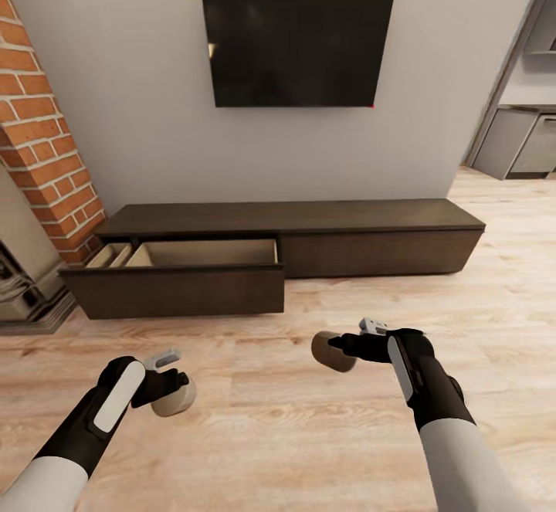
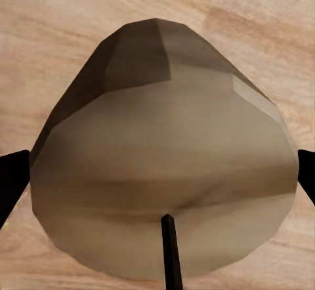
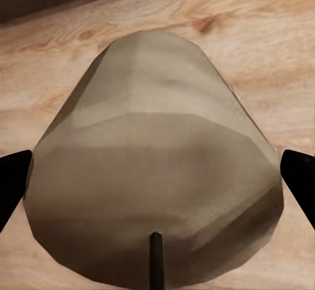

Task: Place each of the two pumpkins and all three candles from the living room inside a cabinet in the living room (use any cabinet), then make sure every cabinet is closed, and position the cauldron so it is next to a table in the living room.

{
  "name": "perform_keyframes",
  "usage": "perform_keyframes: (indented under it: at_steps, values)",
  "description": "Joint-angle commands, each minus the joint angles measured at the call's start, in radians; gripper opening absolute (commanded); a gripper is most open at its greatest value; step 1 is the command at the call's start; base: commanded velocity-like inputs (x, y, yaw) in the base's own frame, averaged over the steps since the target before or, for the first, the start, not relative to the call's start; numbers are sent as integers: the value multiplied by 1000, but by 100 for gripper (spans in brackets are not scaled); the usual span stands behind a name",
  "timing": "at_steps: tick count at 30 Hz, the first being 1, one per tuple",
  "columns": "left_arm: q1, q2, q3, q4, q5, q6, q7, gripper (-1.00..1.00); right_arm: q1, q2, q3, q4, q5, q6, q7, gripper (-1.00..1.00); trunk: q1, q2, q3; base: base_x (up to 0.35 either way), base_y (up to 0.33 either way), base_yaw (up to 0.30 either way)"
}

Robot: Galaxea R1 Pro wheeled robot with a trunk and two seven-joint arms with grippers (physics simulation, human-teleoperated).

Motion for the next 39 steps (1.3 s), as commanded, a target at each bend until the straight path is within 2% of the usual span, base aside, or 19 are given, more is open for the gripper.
perform_keyframes:
  at_steps: [1, 18, 26, 33, 39]
  values:
    - [-1, 1, -3, 0, 11, -1, 9, -100, -1, 1, -4, -1, -6, 6, 5, -100, 0, 0, -1, 158, 303, 0]
    - [-1, 1, -3, 2, 11, -1, 9, -100, -1, 1, -5, -3, -8, 7, 17, -100, 0, 0, -1, 183, 293, -2]
    - [-1, 1, -3, 2, 11, -1, 9, -100, -1, 1, -5, -3, -8, 7, 18, -100, 0, 0, 6, 237, 264, -167]
    - [-1, 1, -3, 3, 11, -1, 9, -100, -1, 1, -5, -3, -8, 8, 16, -100, 0, 0, 7, 171, 283, -36]
    - [-1, 1, -2, -2, 12, -2, 9, -100, -1, 1, -5, -3, -7, 8, 16, -100, 0, 0, 7, 100, 121, -1]
